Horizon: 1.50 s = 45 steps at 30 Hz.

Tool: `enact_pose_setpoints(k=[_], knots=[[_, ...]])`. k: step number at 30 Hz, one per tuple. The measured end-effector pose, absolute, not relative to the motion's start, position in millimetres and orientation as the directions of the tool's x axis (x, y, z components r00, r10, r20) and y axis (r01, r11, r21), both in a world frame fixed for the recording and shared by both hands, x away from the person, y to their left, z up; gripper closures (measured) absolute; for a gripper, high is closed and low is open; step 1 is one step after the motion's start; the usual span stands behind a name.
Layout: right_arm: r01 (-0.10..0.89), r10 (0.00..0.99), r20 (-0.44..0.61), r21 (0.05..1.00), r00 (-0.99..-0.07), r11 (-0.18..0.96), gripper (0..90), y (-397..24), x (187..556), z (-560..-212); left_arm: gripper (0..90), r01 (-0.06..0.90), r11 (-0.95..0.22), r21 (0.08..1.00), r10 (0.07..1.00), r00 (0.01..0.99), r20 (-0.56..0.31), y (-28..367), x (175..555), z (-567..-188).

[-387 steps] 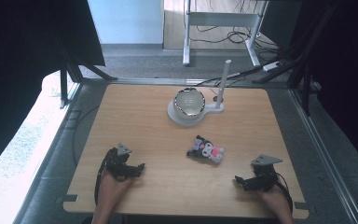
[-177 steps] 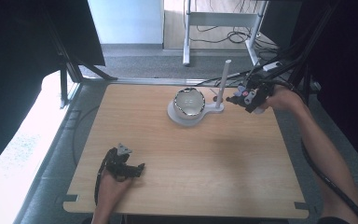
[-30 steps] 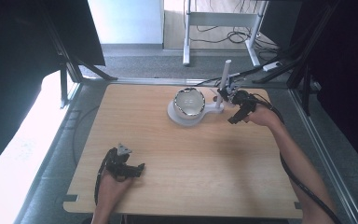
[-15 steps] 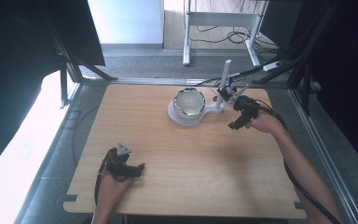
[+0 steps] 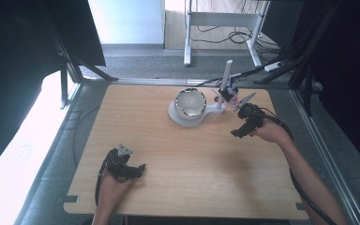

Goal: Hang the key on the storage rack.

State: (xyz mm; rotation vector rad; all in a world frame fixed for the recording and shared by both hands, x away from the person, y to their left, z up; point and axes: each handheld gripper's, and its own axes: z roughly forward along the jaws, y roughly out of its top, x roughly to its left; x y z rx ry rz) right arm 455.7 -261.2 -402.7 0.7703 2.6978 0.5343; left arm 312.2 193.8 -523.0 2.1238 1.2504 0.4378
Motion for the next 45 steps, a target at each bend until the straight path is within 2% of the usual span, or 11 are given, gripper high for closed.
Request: enact_pose_setpoints(k=[26,37,45], knots=[[0.405,0.546,-0.167,0.504,-0.821,0.763,5.5,-279,400,-404,1.1,0.659,-0.356,0.663,0.867,0.497,-0.028,194,312,-523],[0.394,0.554,-0.175,0.533,-0.814,0.748,0.6,-288,375,-407,1.0,0.659,-0.351,0.665,0.869,0.494,-0.032,193,312,-523],[0.383,0.555,-0.170,0.560,-0.814,0.734,0.3,-289,358,-412,1.0,0.659,-0.354,0.663,0.867,0.497,-0.030,194,312,-523]])
